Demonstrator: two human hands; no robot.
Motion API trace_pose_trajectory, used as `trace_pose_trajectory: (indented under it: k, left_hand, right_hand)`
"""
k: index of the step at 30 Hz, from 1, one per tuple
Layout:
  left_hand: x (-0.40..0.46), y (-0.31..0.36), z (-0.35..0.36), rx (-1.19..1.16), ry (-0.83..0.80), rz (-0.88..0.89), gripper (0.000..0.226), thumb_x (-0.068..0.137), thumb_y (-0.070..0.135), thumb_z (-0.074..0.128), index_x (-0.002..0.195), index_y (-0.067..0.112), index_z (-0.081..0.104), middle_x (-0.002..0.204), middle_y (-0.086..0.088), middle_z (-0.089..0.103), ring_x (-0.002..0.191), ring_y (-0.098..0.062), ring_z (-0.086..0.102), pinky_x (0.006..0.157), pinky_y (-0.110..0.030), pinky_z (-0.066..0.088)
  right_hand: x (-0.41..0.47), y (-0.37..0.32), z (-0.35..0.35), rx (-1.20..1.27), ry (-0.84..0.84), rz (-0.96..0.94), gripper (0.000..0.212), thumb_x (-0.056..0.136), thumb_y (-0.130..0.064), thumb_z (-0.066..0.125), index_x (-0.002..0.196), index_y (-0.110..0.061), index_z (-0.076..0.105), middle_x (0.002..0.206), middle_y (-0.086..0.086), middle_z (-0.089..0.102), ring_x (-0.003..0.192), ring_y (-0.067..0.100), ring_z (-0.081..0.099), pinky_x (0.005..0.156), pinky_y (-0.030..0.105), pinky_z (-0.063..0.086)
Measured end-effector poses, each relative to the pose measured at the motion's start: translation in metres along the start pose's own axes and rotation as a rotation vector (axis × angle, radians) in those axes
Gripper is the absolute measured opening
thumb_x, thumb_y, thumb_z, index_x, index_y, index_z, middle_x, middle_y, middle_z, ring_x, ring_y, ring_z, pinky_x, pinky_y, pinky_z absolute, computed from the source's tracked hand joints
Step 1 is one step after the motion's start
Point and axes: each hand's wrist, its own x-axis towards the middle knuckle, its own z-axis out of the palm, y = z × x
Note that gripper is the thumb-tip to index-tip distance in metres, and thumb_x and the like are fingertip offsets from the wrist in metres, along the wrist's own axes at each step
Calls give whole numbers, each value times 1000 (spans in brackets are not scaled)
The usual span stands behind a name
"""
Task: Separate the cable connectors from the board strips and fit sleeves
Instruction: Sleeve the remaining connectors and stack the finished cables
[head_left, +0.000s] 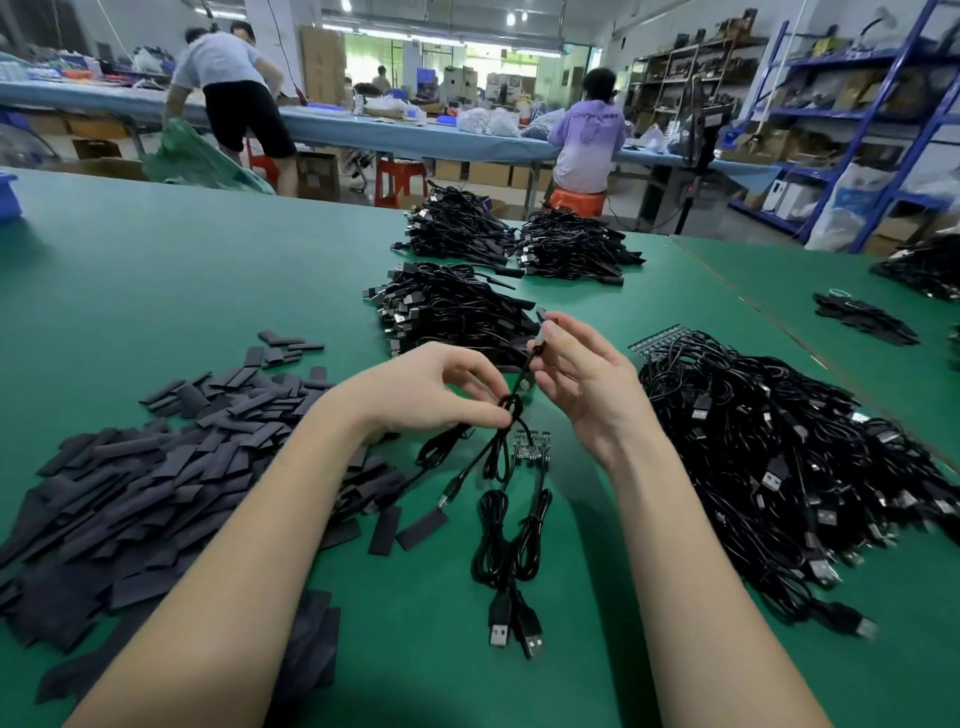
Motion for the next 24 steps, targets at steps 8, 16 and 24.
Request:
trace_pose_trajectory:
  k: [8,16,24]
  left_hand:
    - [-1,-4,-3,151,119,45,16,96,48,63,102,37,74,105,19,73,102,2,66,100,-29,50]
    - [12,-1,1,-169,353,172,25,87,19,79,106,19,63,83,-1,77,78,-15,75,76,-16,54]
    - [73,-26,2,848,498,119,31,91,34,73,123,35,70,114,3,64,114,-22,58,88,-36,49]
  right_hand:
    - [-3,-10,-2,136,-127,244,34,78,-16,79,111,-12,71,89,9,77,70,12,73,60,17,59]
    - [9,2,2,301,77,101,18,99,-12,66,115,-10,59,99,17,78,86,25,78,67,25,61]
    - [15,16,-31,-888,157,114,18,92,-34,72,94,-16,73,79,0,78,69,16,73,76,35,63]
